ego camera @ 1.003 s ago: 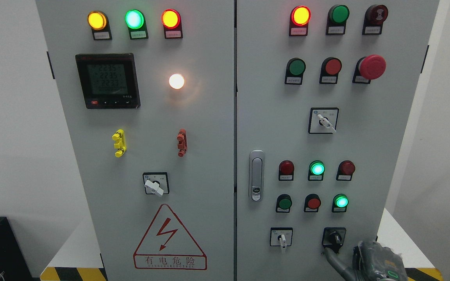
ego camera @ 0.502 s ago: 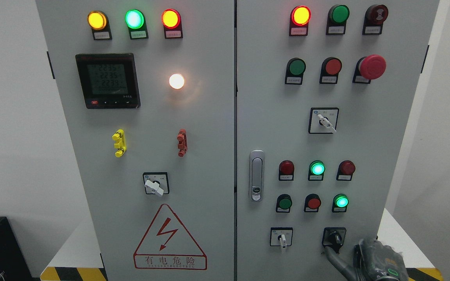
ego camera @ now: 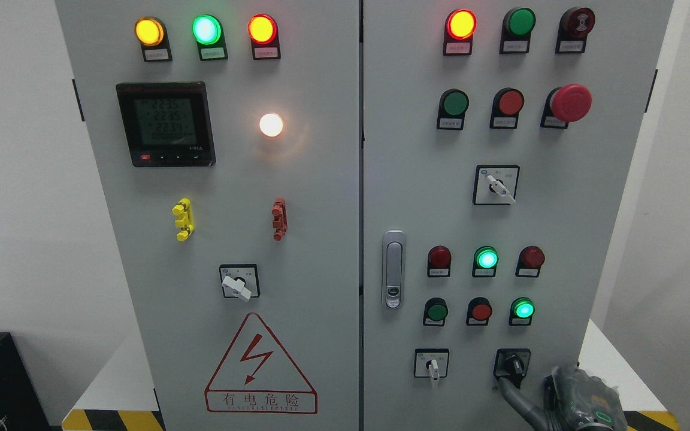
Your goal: Flip black knob to close circuit
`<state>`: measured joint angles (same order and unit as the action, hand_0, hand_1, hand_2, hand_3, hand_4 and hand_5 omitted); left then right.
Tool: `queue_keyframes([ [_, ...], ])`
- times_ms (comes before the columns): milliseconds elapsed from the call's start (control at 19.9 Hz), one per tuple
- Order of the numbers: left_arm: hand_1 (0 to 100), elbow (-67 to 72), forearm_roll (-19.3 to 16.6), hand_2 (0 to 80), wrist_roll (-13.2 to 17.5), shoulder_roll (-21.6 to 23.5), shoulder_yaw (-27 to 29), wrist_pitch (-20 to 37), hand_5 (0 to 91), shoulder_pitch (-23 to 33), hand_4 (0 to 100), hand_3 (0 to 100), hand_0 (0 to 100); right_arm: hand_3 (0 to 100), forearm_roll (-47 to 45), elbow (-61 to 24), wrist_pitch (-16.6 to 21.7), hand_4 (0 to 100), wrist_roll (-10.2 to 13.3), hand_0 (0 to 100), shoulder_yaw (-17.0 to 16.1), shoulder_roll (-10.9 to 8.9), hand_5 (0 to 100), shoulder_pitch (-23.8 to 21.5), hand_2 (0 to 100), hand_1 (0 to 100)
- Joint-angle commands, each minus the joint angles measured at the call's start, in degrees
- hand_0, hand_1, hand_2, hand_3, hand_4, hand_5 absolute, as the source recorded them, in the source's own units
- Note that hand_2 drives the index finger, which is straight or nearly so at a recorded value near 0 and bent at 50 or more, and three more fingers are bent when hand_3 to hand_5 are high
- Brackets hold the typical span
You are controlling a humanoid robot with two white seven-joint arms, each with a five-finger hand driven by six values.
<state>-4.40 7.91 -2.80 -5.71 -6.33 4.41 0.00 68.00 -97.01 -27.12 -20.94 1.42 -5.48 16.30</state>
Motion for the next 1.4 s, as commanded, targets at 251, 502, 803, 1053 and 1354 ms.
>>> queue_keyframes([
  [251, 56, 0.0, 0.0, 0.0, 0.0, 0.0, 0.0, 0.3, 0.0, 1.2, 0, 0, 12, 100, -0.2, 0.4, 0.0, 92, 0.0, 0, -0.3, -0.14, 94, 0.5, 89, 3],
  [502, 56, -0.1, 0.0, 0.0, 0.0, 0.0, 0.0, 0.3, 0.0, 1.2, 0, 0, 12, 100, -1.0, 0.4, -0.1, 92, 0.0, 0, -0.5, -1.19, 94, 1.2, 89, 3],
  [803, 56, 0.0, 0.0, 0.0, 0.0, 0.0, 0.0, 0.3, 0.0, 1.2, 0, 0, 12, 100, -1.5, 0.3, -0.1, 92, 0.0, 0, -0.5, -1.55, 94, 1.4, 89, 3],
  [1053, 56, 0.0, 0.0, 0.0, 0.0, 0.0, 0.0, 0.3, 0.0, 1.2, 0, 0, 12, 100, -1.5, 0.3, -0.1, 92, 0.0, 0, -0.6, -1.63, 94, 1.4, 89, 2],
  [1354, 56, 0.0, 0.0, 0.0, 0.0, 0.0, 0.0, 0.3, 0.0, 1.2, 0, 0, 12, 100, -1.6, 0.2, -0.1, 92, 0.0, 0, -1.1, -2.07, 94, 1.3, 89, 3],
])
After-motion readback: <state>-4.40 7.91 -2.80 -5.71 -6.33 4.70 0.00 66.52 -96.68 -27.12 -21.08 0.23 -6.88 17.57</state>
